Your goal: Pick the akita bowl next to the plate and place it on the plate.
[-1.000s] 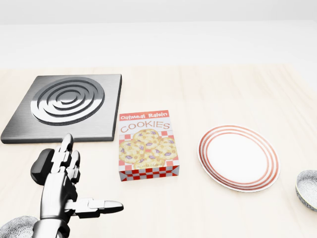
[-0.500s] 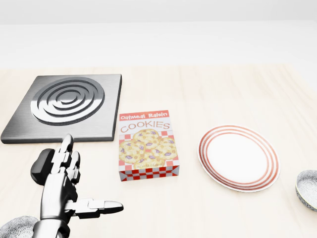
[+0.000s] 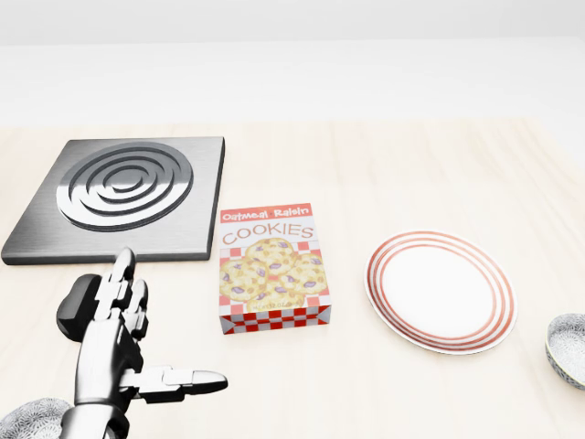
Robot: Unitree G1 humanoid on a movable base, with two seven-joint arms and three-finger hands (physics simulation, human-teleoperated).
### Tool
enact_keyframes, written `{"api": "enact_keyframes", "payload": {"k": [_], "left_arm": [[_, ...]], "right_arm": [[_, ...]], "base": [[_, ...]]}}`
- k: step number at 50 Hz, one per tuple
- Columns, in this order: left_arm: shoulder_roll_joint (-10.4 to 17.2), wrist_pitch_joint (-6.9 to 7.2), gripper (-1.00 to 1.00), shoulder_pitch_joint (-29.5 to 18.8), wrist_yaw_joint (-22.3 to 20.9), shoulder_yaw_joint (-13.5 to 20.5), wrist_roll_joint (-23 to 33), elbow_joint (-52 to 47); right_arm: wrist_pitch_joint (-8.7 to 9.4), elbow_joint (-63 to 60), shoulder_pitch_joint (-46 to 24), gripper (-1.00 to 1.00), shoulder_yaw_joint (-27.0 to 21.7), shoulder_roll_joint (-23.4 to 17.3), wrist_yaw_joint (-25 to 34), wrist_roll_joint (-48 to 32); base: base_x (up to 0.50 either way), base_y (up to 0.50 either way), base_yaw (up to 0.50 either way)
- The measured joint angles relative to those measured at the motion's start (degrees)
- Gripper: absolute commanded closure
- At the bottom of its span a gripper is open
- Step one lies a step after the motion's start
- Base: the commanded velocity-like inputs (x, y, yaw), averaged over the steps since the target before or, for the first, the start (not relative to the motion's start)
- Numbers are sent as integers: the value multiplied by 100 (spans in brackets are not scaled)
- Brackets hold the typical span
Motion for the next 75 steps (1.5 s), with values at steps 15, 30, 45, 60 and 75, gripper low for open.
{"api": "enact_keyframes", "payload": {"k": [15, 30, 45, 60, 75], "left_arm": [[-6, 12, -100, 3, 8, -11, 12, -11], [-3, 2, -100, -11, 11, -2, 2, 21], [4, 8, -100, -21, 24, 15, -10, 24], [0, 11, -100, -19, 34, 7, -4, 10], [-6, 22, -100, 8, 55, -5, 20, -72]], "right_arm": [[0, 719, -620, -100, 353, -245, 0, 119], [0, 1149, -786, -100, 760, -179, 0, 95], [3, 1539, -1063, -100, 979, -156, 0, -75], [3, 2500, -1755, -100, 1322, -260, 0, -40], [3, 3491, -2422, -100, 1771, -332, 0, 46]], "base": [[0, 0, 0], [0, 0, 0], [0, 0, 0], [0, 0, 0], [0, 0, 0]]}}
